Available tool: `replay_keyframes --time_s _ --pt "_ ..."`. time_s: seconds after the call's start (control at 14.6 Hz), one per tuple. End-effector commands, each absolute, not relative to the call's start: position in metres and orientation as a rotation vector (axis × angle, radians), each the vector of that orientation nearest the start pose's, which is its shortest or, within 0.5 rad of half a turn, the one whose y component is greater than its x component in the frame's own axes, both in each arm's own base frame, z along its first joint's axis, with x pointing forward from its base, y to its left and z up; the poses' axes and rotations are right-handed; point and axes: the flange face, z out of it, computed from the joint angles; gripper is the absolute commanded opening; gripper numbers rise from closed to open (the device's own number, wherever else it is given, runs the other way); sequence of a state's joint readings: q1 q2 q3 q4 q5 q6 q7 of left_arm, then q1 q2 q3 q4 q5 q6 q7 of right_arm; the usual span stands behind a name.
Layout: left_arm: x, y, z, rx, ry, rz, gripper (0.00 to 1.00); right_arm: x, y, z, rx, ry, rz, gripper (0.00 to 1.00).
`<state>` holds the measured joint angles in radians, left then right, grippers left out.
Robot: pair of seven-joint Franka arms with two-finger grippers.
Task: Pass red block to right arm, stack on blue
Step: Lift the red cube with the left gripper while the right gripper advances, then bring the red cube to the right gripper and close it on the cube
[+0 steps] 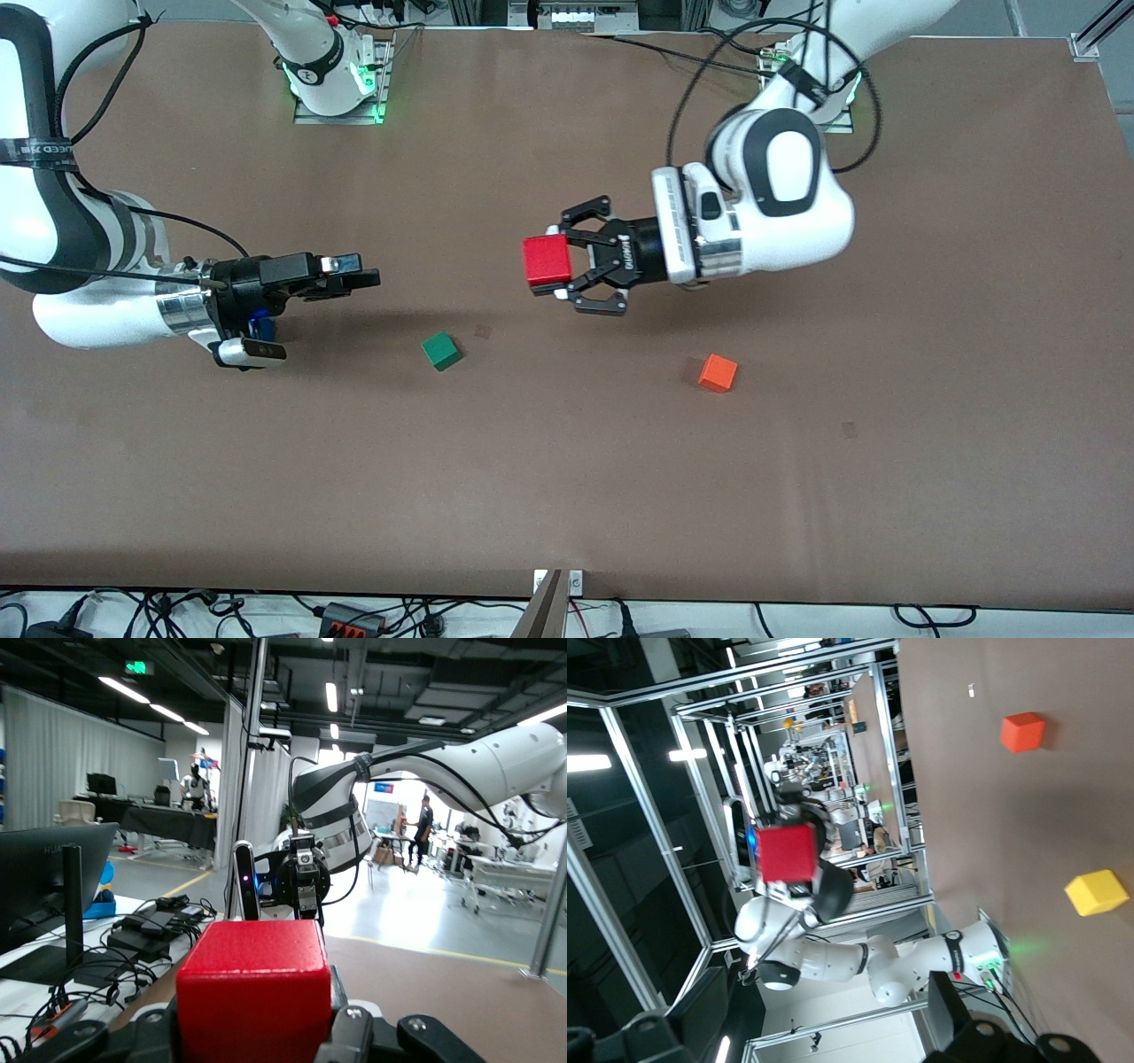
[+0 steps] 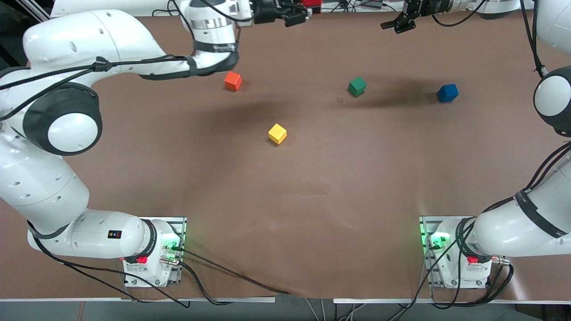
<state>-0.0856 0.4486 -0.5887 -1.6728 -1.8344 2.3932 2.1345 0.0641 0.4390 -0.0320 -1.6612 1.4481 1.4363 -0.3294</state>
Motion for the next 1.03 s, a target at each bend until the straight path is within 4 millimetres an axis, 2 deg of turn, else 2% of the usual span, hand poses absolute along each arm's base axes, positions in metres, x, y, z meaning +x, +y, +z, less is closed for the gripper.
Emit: replay_keyframes --time_s 0.0,0.21,0.27,0.34,0.41,0.62,0.75,0.96 --pt "0.57 -0.407 0.425 1.416 -1.002 1.321 0.06 0.635 0.165 0.413 -1.573 -0.008 0.332 1.0" --pt "0.567 -0.415 0.417 1.417 -1.001 1.303 0.06 0.637 0.172 0.409 -1.573 0.062 0.408 1.0" --pt "0.565 -0.418 0.415 1.418 -1.0 1.297 0.06 0.639 0.177 0.416 -1.584 0.042 0.403 1.0" --pt "0.56 -0.424 0.411 1.424 -1.007 1.284 0.06 0.64 0.183 0.414 -1.587 0.039 0.408 1.0" --pt "0.561 -0.422 0.409 1.436 -1.006 1.285 0.06 0.64 0.19 0.413 -1.589 0.037 0.407 1.0" --pt "0.562 -0.421 0.409 1.436 -1.008 1.287 0.06 0.64 0.224 0.42 -1.631 0.021 0.376 1.0" --pt "0.563 -0.42 0.409 1.437 -1.007 1.288 0.06 0.639 0.244 0.41 -1.651 0.042 0.366 1.0" --pt "0.562 -0.421 0.409 1.436 -1.006 1.287 0.06 0.637 0.27 0.413 -1.679 0.051 0.339 1.0"
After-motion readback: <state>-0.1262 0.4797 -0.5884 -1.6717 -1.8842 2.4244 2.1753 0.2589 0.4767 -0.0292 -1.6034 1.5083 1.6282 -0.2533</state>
